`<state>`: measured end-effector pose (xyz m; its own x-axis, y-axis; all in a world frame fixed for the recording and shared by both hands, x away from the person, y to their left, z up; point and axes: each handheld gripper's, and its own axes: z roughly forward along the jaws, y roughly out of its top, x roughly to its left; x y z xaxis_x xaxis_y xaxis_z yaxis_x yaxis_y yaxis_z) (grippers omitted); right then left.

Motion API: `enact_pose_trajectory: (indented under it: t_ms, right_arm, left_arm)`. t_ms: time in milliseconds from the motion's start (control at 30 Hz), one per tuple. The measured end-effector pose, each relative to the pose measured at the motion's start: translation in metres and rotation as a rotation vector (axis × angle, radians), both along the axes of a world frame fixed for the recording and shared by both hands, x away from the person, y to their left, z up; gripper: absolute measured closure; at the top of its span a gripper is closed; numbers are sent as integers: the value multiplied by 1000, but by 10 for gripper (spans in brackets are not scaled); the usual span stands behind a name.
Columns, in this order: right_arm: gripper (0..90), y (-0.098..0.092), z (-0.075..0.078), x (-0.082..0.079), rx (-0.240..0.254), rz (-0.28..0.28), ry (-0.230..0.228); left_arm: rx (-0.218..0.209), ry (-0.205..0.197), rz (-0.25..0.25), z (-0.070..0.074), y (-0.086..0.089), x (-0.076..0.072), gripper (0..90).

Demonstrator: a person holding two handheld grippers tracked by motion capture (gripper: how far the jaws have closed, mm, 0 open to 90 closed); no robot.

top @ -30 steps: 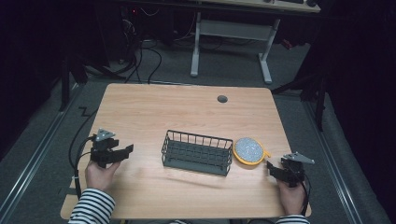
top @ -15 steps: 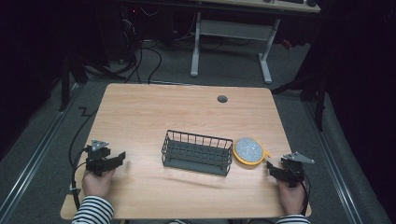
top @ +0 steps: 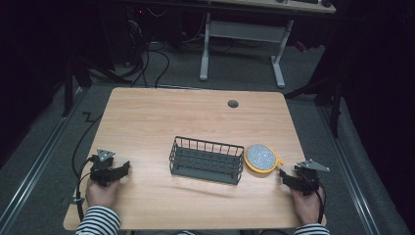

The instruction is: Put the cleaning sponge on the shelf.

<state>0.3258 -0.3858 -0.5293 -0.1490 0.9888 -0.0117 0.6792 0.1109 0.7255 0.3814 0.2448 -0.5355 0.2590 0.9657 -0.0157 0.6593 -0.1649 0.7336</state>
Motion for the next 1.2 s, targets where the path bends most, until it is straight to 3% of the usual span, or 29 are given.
enact_pose_trajectory:
  t_ms: [33, 233, 267, 433, 633, 667, 767, 800, 933, 1033, 1200]
  right_arm:
    - [342, 0, 0, 0, -1, 6, -1]
    - [433, -4, 4, 2, -9, -1, 27]
    - [444, -6, 7, 3, 6, -19, 46]
    - [460, -11, 19, 6, 63, -16, 53]
    - [458, -6, 40, 16, 79, 17, 44]
    - [451, -2, 48, 25, 91, 36, 55]
    - [445, 3, 54, 31, 94, 60, 65]
    - [438, 10, 59, 40, 103, 92, 83]
    - [429, 19, 60, 55, 123, 121, 130]
    - [415, 20, 56, 65, 182, 130, 156]
    - [411, 22, 47, 78, 189, 114, 222]
  left_arm:
    - [-5, -16, 0, -2, 1, -2, 335]
    - [-1, -15, 9, -2, 1, -2, 327]
    - [-3, -15, 11, -2, 1, -2, 322]
    - [-4, -14, 7, -2, 1, -2, 314]
    - [-5, -13, 6, -2, 1, -2, 312]
    - [-4, -14, 6, -2, 1, -2, 312]
    - [-4, -13, 7, -2, 1, -2, 310]
    - [-4, -13, 7, -2, 1, -2, 310]
    - [-4, -13, 7, -2, 1, -2, 311]
    - [-4, -13, 7, -2, 1, -2, 311]
    - [-4, -13, 7, -2, 1, -2, 310]
